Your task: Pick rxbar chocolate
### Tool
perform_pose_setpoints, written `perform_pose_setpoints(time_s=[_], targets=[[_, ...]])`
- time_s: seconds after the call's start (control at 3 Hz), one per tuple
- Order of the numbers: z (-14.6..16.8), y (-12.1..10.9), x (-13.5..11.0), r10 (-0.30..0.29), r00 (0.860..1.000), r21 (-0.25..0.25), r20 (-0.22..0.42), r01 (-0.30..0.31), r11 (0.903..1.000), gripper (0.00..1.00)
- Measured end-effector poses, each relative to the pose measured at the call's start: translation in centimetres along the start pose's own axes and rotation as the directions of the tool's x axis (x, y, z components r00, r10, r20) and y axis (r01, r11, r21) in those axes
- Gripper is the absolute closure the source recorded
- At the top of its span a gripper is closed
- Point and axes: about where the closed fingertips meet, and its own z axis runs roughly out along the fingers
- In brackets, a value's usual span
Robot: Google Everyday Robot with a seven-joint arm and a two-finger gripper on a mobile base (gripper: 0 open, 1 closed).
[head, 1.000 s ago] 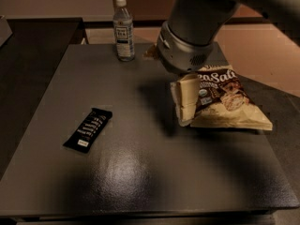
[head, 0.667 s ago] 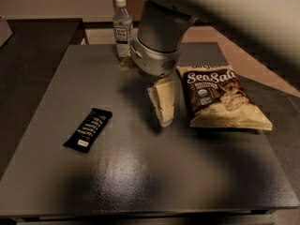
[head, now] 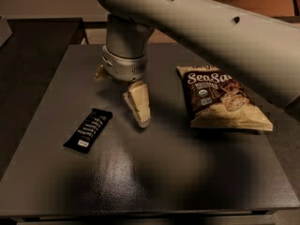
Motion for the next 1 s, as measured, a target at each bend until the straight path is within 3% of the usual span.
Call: perform_pose_setpoints(time_s=[0.33, 1.0], targets=[[3.0, -2.2, -3.0, -0.108, 0.994, -0.053, 0.027, 0.110, 0.9925, 0.00], [5.8, -3.9, -6.6, -0.238, 0.970, -0.100, 0.057, 0.243, 0.9649, 0.00]])
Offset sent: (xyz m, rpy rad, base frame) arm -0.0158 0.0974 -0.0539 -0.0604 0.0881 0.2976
